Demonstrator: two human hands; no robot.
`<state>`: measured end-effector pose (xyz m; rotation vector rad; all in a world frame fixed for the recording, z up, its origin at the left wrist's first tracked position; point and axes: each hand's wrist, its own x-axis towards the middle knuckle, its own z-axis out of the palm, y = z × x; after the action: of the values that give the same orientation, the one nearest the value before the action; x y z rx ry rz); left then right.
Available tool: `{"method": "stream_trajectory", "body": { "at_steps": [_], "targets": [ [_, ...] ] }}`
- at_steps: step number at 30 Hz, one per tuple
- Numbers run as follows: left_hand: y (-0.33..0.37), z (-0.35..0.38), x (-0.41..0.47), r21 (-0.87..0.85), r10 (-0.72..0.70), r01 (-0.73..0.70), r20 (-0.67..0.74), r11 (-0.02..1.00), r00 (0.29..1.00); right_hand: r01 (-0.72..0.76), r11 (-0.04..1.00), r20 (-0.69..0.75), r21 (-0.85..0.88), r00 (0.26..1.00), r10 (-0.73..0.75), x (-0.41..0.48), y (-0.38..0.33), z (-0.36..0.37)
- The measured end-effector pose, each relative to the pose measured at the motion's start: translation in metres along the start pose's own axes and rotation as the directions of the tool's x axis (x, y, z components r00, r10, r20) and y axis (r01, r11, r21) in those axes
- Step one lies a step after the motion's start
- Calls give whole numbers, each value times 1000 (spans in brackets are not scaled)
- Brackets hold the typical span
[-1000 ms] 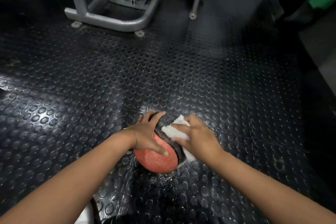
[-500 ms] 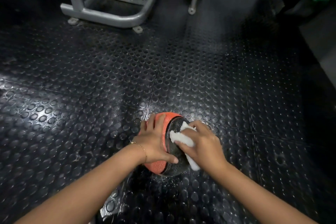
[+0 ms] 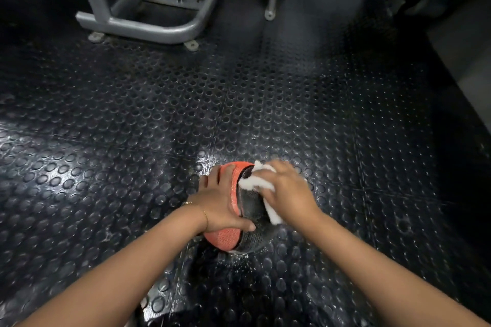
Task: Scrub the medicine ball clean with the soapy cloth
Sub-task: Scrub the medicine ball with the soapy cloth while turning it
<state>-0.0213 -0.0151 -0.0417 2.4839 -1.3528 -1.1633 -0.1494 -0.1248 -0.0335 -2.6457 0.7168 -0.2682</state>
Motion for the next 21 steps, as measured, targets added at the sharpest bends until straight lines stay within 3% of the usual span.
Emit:
{"method": "stream_trajectory", "body": {
  "at_steps": [2, 4, 10, 16, 21],
  "targets": [
    [3, 1, 1, 14, 1, -1, -5, 1000, 1000, -105, 994, 2, 12, 994, 105, 13, 9, 3],
    [3, -1, 3, 4, 0, 0, -7, 1000, 1000, -118, 993, 3, -15, 993, 118, 15, 8, 4],
    [-2, -6, 4, -44, -16, 17, 14, 999, 1000, 115, 992, 18, -57, 993, -114, -20, -1, -4],
    [3, 5, -4, 38, 42, -40, -42, 998, 998, -103, 989, -36, -101, 994, 100, 15, 0, 0],
    [-5, 0, -1, -15, 29, -29, -14, 999, 999, -6, 998, 33, -62, 999, 8, -7, -5, -1]
  ]
}}
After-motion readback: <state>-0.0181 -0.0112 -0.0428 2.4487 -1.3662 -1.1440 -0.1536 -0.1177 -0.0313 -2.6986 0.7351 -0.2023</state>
